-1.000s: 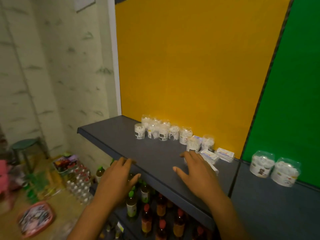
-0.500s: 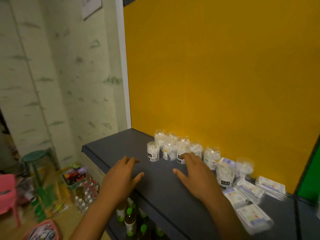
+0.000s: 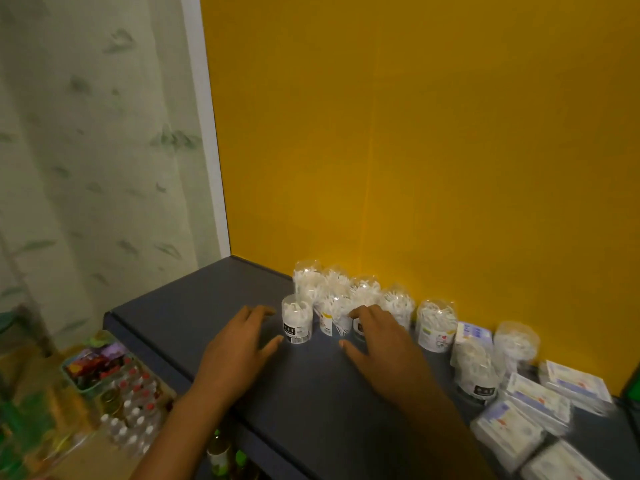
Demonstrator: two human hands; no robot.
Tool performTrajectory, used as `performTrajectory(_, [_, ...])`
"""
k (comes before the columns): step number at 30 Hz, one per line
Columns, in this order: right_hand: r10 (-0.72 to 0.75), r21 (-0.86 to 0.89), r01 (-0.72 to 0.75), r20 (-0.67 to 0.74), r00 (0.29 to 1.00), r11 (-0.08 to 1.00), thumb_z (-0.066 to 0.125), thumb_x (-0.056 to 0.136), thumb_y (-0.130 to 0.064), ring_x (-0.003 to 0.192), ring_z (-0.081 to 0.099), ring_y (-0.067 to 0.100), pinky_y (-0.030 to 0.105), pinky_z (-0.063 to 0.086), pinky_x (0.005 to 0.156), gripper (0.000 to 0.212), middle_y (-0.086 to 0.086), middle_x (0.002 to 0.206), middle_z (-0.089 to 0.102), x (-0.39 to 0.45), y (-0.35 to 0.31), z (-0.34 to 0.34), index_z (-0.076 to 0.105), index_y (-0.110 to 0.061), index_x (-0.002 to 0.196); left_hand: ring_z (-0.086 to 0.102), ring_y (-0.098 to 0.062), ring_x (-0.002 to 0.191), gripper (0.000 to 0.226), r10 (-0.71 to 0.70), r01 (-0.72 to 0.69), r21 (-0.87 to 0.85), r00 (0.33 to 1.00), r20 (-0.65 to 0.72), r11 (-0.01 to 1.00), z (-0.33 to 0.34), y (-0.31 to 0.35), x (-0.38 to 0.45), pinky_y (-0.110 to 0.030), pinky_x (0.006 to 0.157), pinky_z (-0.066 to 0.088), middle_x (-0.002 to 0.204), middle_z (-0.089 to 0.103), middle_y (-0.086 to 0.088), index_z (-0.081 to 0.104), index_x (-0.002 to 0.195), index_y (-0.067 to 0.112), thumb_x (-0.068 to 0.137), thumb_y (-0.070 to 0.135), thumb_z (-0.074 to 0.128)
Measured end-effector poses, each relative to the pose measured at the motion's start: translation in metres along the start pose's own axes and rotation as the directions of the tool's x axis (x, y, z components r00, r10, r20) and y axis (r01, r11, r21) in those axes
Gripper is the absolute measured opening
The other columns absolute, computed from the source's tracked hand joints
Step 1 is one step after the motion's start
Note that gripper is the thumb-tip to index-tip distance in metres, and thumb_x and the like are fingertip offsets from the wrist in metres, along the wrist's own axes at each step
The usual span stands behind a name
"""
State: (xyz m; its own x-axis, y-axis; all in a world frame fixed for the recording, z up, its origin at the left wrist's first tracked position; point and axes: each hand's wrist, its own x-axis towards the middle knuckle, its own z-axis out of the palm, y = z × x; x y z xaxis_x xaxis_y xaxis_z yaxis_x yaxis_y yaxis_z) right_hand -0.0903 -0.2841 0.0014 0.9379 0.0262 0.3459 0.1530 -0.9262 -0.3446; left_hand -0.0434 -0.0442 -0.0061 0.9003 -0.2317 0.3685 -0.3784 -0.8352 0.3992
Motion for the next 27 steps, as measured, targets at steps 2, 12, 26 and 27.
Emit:
performTrajectory(2, [0.045,-0.027,-0.045,-0.024,0.999,0.999,0.053,0.094,-0.05,0.123,0.048,0.013,0.028,0.046,0.1,0.048,-0.006,0.138,0.046,0.007,-0.003,0.002,0.041,-0.029,0.135,0.054,-0.013,0.112,0.049,0.047,-0.047,-0.048,0.999,0.006,0.998,0.003,-0.007,0.015,-0.032,0.089,0.051,0.131,0.047,0.007,0.043,0.131,0.033,0.087,0.045,0.061])
performTrajectory(12, [0.183,-0.076,-0.199,-0.174,0.968,0.977,0.052,0.093,-0.049,0.112,0.052,0.011,0.026,0.049,0.083,0.041,-0.011,0.131,0.046,0.022,-0.026,0.012,0.042,-0.034,0.13,0.051,-0.003,0.109,0.067,0.345,-0.267,-0.36,0.923,0.172,0.894,0.015,-0.05,0.083,-0.019,0.093,0.043,0.122,0.049,0.012,0.04,0.134,0.047,0.081,0.027,0.074])
performTrajectory(26, [0.263,-0.07,-0.285,-0.226,0.938,0.956,0.057,0.092,-0.045,0.107,0.051,0.008,0.028,0.052,0.077,0.033,-0.014,0.123,0.045,0.025,-0.051,0.039,0.042,-0.037,0.121,0.065,-0.005,0.104,0.055,0.367,-0.04,-0.79,0.899,0.239,0.612,0.042,-0.07,0.096,-0.028,0.084,0.057,0.113,0.067,0.011,0.058,0.111,0.039,0.075,0.002,0.077])
performTrajectory(27, [0.265,-0.073,-0.288,-0.227,0.937,0.955,0.057,0.092,-0.045,0.106,0.051,0.008,0.027,0.052,0.077,0.034,-0.014,0.123,0.045,0.026,-0.051,0.039,0.042,-0.037,0.121,0.066,-0.006,0.102,0.054,0.355,-0.019,-0.81,0.905,0.236,0.586,0.041,-0.069,0.095,-0.026,0.082,0.057,0.11,0.067,0.01,0.059,0.11,0.037,0.074,0.001,0.077])
